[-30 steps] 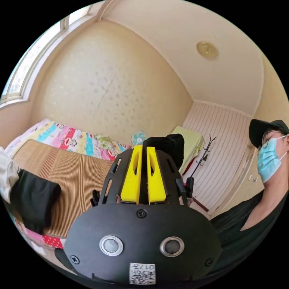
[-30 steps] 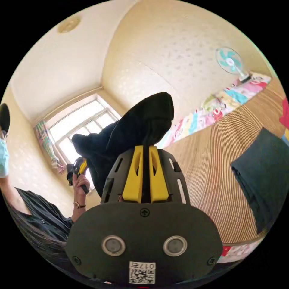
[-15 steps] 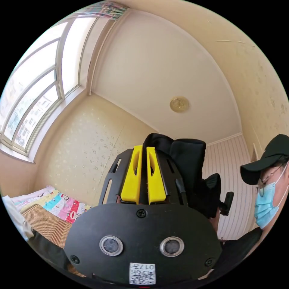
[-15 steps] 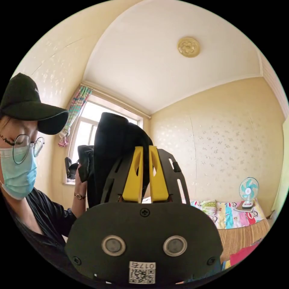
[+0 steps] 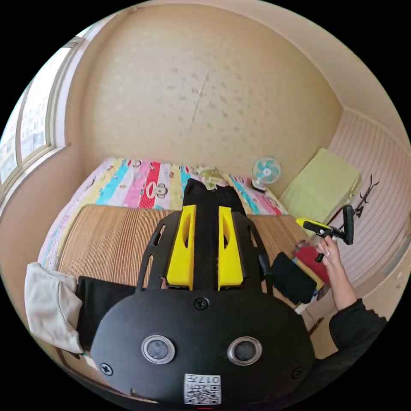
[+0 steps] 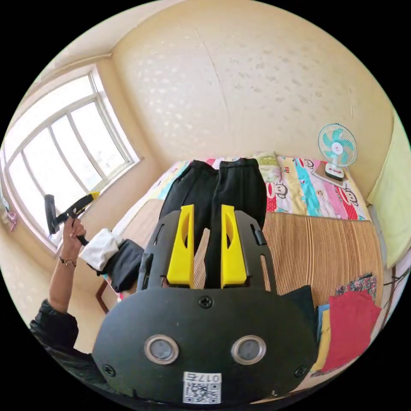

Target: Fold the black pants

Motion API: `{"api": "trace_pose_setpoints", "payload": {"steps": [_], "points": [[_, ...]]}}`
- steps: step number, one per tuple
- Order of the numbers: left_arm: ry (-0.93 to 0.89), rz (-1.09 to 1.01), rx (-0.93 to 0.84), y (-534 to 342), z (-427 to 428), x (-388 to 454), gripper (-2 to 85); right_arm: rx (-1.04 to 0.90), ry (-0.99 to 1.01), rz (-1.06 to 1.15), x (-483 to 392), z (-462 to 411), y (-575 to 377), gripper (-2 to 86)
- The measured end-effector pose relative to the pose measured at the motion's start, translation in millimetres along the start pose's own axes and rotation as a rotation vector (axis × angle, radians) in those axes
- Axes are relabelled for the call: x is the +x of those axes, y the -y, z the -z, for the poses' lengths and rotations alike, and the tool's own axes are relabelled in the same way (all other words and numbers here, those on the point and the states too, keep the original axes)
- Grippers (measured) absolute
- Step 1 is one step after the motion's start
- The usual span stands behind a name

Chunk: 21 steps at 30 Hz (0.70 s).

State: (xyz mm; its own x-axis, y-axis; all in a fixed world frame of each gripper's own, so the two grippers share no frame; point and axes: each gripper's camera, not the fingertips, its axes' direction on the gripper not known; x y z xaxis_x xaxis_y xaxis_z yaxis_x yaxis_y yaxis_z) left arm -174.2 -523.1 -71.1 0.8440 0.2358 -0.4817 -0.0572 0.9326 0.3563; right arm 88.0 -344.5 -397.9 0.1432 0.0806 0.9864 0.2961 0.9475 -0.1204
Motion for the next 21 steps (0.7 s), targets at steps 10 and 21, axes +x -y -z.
{"api": "trace_pose_setpoints", "payload": {"steps": [10, 21], "points": [[-0.069, -0.059, -0.541, -373.7, -93.7, -45.7, 15.8, -0.464, 0.096, -0.183, 37.8, -134.7, -391.1, 13.7], [-0.36, 0.168, -0.791, -367.6, -102.3, -29.3, 2.2, -0.438, 0.351, -0.285, 45.7, -95.2, -356.2, 4.4]]}}
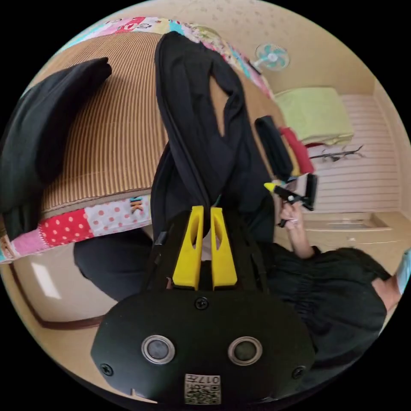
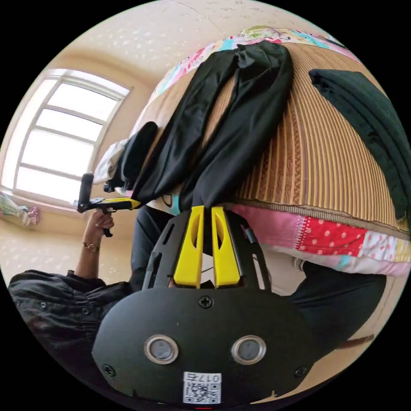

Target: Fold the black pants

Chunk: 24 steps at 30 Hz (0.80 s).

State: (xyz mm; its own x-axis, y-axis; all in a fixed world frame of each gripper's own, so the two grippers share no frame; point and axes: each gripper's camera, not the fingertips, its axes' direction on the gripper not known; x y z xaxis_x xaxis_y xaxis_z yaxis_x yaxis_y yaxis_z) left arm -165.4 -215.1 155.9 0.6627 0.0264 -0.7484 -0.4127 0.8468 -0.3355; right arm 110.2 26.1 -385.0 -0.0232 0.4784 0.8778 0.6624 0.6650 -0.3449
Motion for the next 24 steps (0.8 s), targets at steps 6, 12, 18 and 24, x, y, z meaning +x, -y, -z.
{"api": "trace_pose_setpoints", "payload": {"steps": [6, 12, 18, 24], "points": [[-0.371, 0.076, 0.173, -42.9, 51.4, -29.4, 1.6, 0.185, 0.442, 0.072, 66.1, 128.3, -26.0, 3.3], [0.104, 0.436, 0.035, -105.2, -13.7, -55.5, 2.5, 0.066, -0.285, -0.33, 139.3, 134.4, -77.0, 4.4], [0.085, 0.29, 0.265, -111.7, -16.3, 0.2, 8.4, 0.191, -0.205, -0.165, 100.7, 145.8, -53.6, 12.8], [0.184, 0.053, 0.211, -63.5, -59.9, 67.4, 12.3, 0.041, -0.296, -0.22, 113.3, 109.7, 11.1, 11.1]]}}
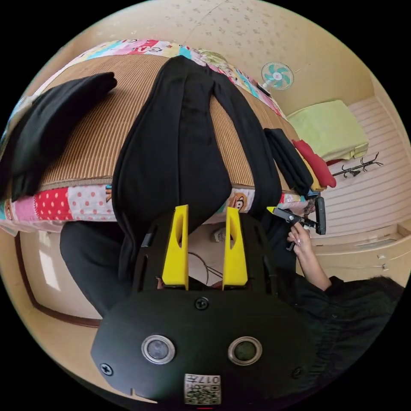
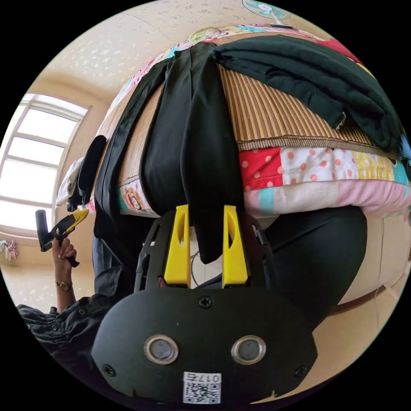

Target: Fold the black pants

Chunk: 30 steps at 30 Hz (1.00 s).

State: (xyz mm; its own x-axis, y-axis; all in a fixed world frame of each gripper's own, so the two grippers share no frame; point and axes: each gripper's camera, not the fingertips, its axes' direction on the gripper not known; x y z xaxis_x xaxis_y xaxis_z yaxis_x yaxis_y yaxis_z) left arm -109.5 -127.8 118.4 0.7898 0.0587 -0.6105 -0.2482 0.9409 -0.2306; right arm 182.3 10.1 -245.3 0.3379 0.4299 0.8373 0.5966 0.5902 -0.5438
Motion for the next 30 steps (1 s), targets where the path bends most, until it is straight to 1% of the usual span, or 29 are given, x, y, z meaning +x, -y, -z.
{"api": "trace_pose_setpoints", "payload": {"steps": [3, 5, 6, 8, 9, 10, 11, 12, 13, 14, 15, 16, 17, 19, 21, 23, 24, 26, 28, 29, 30], "points": [[0.069, -0.117, -0.083, 14.5, -48.4, 37.6, 13.1, -0.011, 0.016, -0.035, 8.5, 16.0, 10.7, 9.8], [0.182, -0.146, -0.135, 18.8, -77.8, 51.2, 11.9, 0.001, 0.039, -0.023, 16.8, 29.9, 10.7, 8.0], [0.316, -0.152, -0.136, 19.3, -87.8, 57.1, 8.8, 0.003, 0.044, -0.018, 18.8, 33.6, 10.8, 7.2], [0.342, -0.181, -0.183, 22.0, -85.9, 63.6, 5.3, 0.008, 0.08, 0.0, 26.8, 55.3, 11.1, 4.6], [0.267, -0.193, -0.215, 23.7, -72.5, 63.2, 4.1, 0.014, 0.101, 0.007, 28.6, 63.0, 10.4, 4.1], [0.102, -0.186, -0.219, 23.8, -48.7, 56.8, 3.7, 0.033, 0.165, 0.029, 32.5, 81.1, 7.5, 3.7], [-0.007, -0.18, -0.207, 23.4, -33.7, 51.7, 3.7, 0.061, 0.27, 0.051, 38.7, 102.2, 2.6, 3.3], [-0.241, -0.168, -0.16, 21.3, -1.3, 38.8, 3.6, 0.083, 0.333, 0.056, 43.6, 113.3, -0.8, 3.2], [-0.425, -0.149, -0.107, 17.0, 27.0, 23.9, 3.4, 0.136, 0.458, 0.048, 58.0, 134.5, -8.8, 3.0], [-0.487, -0.143, -0.087, 14.2, 38.4, 17.5, 3.3, 0.187, 0.555, 0.02, 77.1, 150.9, -17.0, 2.8], [-0.527, -0.149, -0.051, 7.1, 55.3, 10.1, 3.5, 0.209, 0.589, 0.003, 87.5, 157.1, -20.9, 2.7], [-0.488, -0.163, -0.041, -0.8, 61.3, 10.3, 3.9, 0.237, 0.613, -0.037, 108.2, 165.5, -27.2, 2.6], [-0.452, -0.168, -0.049, -4.9, 59.5, 12.4, 4.3, 0.241, 0.576, -0.086, 127.8, 169.4, -31.4, 2.6], [-0.334, -0.194, -0.147, -24.2, 28.7, 30.7, 5.3, 0.204, 0.489, -0.163, 151.3, 171.3, -33.9, 2.6], [-0.353, -0.253, -0.211, -44.2, -1.0, 50.3, 6.0, 0.192, 0.468, -0.173, 162.2, 178.1, -33.5, 2.5], [-0.404, -0.284, -0.219, -62.3, -17.8, 61.5, 6.6, 0.217, 0.453, -0.158, 162.1, 195.8, -30.4, 2.5], [-0.426, -0.267, -0.179, -71.1, -19.1, 59.7, 7.3, 0.22, 0.439, -0.154, 160.4, 200.3, -29.1, 2.5], [-0.391, -0.164, -0.058, -80.4, -9.1, 41.1, 8.5, 0.211, 0.371, -0.138, 153.1, 213.2, -23.7, 2.5], [-0.224, 0.05, 0.09, -90.4, 7.8, 2.0, 11.6, 0.195, 0.346, -0.131, 150.6, 216.7, -21.9, 2.6], [-0.174, 0.093, 0.114, -92.0, 11.1, -6.6, 12.2, 0.187, 0.35, -0.13, 151.1, 217.0, -22.4, 2.6], [-0.084, 0.138, 0.159, -93.2, 16.3, -19.7, 13.4, 0.184, 0.355, -0.13, 151.8, 216.9, -23.1, 2.6]]}}
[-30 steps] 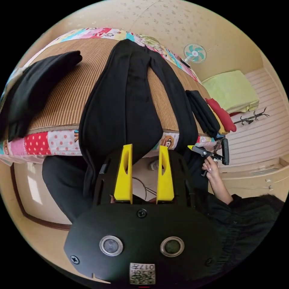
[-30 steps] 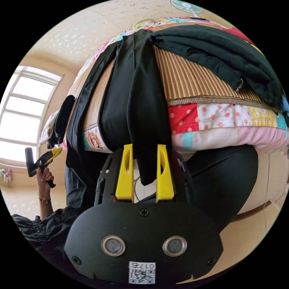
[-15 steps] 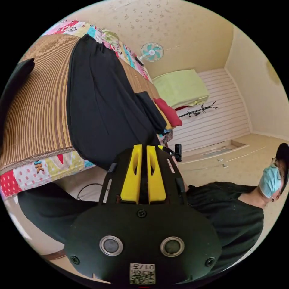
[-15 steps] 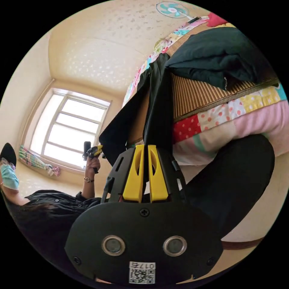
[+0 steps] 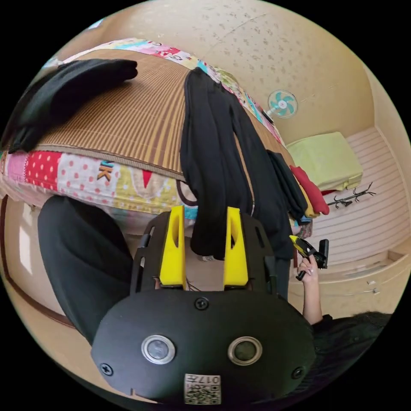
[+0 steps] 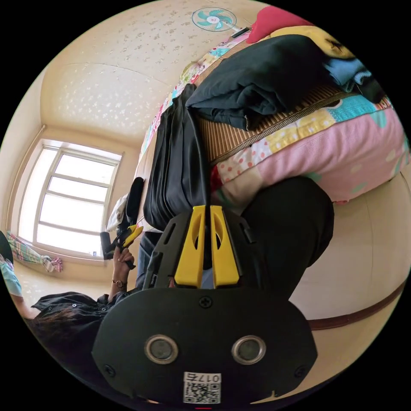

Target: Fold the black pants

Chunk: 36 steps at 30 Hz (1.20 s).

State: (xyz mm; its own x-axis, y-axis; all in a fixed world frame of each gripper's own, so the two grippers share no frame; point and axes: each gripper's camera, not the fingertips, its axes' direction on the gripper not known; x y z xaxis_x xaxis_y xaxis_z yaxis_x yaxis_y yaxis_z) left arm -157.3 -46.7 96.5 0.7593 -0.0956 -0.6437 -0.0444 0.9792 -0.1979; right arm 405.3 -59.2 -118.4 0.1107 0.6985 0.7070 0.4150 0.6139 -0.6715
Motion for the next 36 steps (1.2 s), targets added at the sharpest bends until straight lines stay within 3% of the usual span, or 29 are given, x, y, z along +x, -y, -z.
{"api": "trace_pose_setpoints", "payload": {"steps": [3, 8, 12, 15, 18, 22, 23, 27, 32, 34, 36], "points": [[0.043, -0.003, 0.065, 10.2, 0.6, -13.8, 12.6, -0.008, 0.031, -0.016, 6.4, 2.2, -4.8, 2.7], [0.035, -0.064, -0.051, 20.3, -47.3, -8.0, 5.8, -0.015, 0.038, -0.032, 11.1, 8.1, -10.4, 2.6], [-0.236, -0.034, -0.034, 11.8, 15.1, -6.0, 4.1, -0.002, 0.067, -0.034, 10.5, 20.2, -17.8, 2.5], [-0.062, -0.084, 0.011, -5.4, 66.5, 17.3, 4.5, 0.004, 0.025, 0.001, 10.5, 29.5, -31.4, 2.4], [0.108, 0.029, -0.08, -22.7, 63.3, 5.2, 9.4, -0.015, -0.061, -0.015, 24.3, 31.5, -49.5, 2.4], [0.158, 0.002, 0.042, -56.8, 86.3, 19.3, 14.9, 0.042, 0.069, 0.036, 24.6, 47.5, -82.1, 2.5], [0.139, -0.033, 0.046, -57.4, 87.4, 28.9, 15.3, 0.045, 0.107, 0.067, 18.7, 49.3, -90.3, 2.5], [-0.217, -0.268, -0.126, -29.9, 50.6, 101.1, 16.5, -0.019, 0.227, 0.188, -13.9, 32.4, -103.7, 2.5], [-0.409, -0.343, -0.365, 2.2, -33.2, 148.7, 15.6, -0.3, 0.336, 0.418, -68.4, -44.8, -104.3, 2.5], [-0.487, -0.301, -0.431, 2.5, -60.7, 143.1, 2.0, -0.44, 0.374, 0.475, -71.9, -67.9, -102.1, 2.6], [-0.511, -0.28, -0.419, -1.2, -62.5, 132.6, 1.1, -0.579, 0.341, 0.521, -67.1, -81.0, -89.7, 2.7]]}}
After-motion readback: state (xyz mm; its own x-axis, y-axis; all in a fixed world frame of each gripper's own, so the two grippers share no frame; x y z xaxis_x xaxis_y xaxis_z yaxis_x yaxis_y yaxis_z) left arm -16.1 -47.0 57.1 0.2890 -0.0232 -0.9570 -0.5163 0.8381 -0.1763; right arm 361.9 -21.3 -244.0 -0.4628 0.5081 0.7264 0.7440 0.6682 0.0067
